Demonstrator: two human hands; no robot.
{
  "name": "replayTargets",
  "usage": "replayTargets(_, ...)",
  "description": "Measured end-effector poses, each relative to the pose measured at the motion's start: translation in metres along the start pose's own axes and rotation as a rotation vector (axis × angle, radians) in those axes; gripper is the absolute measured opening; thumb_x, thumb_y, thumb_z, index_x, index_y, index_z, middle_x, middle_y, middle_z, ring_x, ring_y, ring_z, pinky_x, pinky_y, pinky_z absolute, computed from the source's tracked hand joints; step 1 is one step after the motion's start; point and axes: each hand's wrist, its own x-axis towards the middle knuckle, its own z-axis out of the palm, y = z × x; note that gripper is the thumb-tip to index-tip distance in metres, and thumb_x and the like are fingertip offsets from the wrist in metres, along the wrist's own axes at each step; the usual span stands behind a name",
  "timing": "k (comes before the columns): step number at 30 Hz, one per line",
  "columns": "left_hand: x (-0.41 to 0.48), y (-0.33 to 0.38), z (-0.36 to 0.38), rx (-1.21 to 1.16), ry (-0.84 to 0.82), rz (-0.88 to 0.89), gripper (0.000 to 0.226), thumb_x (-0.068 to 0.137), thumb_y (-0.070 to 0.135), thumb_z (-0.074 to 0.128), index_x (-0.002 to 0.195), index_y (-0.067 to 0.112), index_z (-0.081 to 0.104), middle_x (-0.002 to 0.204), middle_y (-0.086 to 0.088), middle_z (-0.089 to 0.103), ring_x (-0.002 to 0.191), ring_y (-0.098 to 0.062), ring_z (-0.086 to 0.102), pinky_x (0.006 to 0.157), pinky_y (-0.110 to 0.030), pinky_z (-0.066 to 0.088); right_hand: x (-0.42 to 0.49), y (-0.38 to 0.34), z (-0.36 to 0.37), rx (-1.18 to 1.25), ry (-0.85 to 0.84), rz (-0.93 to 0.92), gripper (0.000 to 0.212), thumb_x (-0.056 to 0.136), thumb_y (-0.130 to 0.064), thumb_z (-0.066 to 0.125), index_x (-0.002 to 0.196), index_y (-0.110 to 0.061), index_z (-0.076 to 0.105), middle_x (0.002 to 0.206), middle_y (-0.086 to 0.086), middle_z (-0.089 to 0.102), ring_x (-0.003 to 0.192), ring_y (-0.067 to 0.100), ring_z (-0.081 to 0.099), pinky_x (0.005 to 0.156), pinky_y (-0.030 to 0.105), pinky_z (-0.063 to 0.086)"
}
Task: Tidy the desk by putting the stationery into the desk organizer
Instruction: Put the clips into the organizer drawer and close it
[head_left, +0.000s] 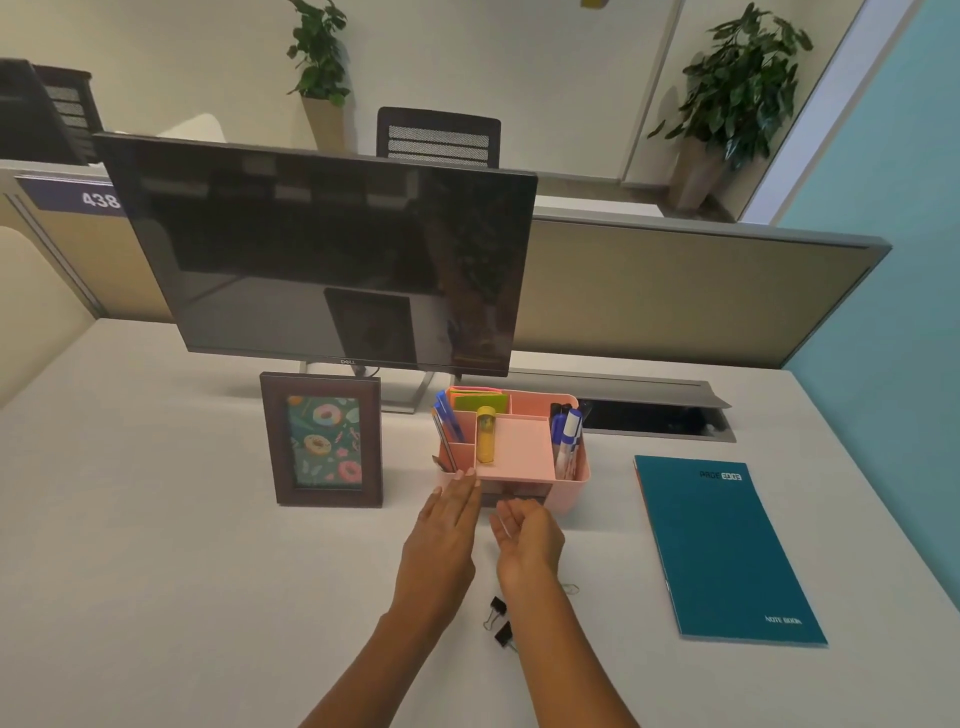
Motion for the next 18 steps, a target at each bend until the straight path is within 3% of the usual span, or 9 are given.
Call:
replayTargets(7,0.003,-0.004,-0.007,0.115,-0.049,0.038,0.084,0.041,0.008,0.095,0.120,0.012,0.067,0.121,-0.005,0.067,0.111,-0.023,0.065,0.097,-0.038,0.036,0.002,0.007,-0.001,0.049,0.011,-0.030,0.023,0.090,-0.010,0.053,0.112,-0.008,0.058,0.108,0.012,0.066,0.093,0.025,0.064,0.081,0.037,0.051)
replayTargets(13,0.001,-0.008,-0.003,0.171,-0.109,0.039,0.088,0.046,0.009,0.092,0.128,0.012,0.061,0.132,-0.005,0.060,0.121,-0.023,0.058,0.104,-0.044,0.031,-0.010,0.018,-0.015,0.019,-0.071,-0.035,0.029,0.091,-0.014,0.051,0.120,-0.012,0.054,0.114,0.009,0.060,0.106,0.030,0.056,0.086,0.041,0.047)
replayTargets(15,-0.001,-0.006,-0.004,0.156,-0.124,0.022,0.086,0.063,0.009,0.085,0.140,0.015,0.047,0.147,-0.004,0.041,0.134,-0.023,0.045,0.111,-0.044,0.018,-0.013,0.022,-0.023,0.027,-0.084,-0.028,0.029,0.093,-0.015,0.048,0.122,-0.014,0.051,0.115,0.009,0.059,0.108,0.031,0.055,0.087,0.043,0.046)
replayTargets(18,0.001,-0.004,-0.005,0.178,-0.150,0.012,0.077,0.093,0.009,0.054,0.153,0.022,0.008,0.160,0.004,0.003,0.148,-0.018,0.005,0.112,-0.037,-0.014,-0.018,0.026,-0.036,0.030,-0.109,-0.020,0.029,0.095,-0.017,0.046,0.124,-0.016,0.048,0.115,0.008,0.060,0.109,0.032,0.054,0.089,0.043,0.045)
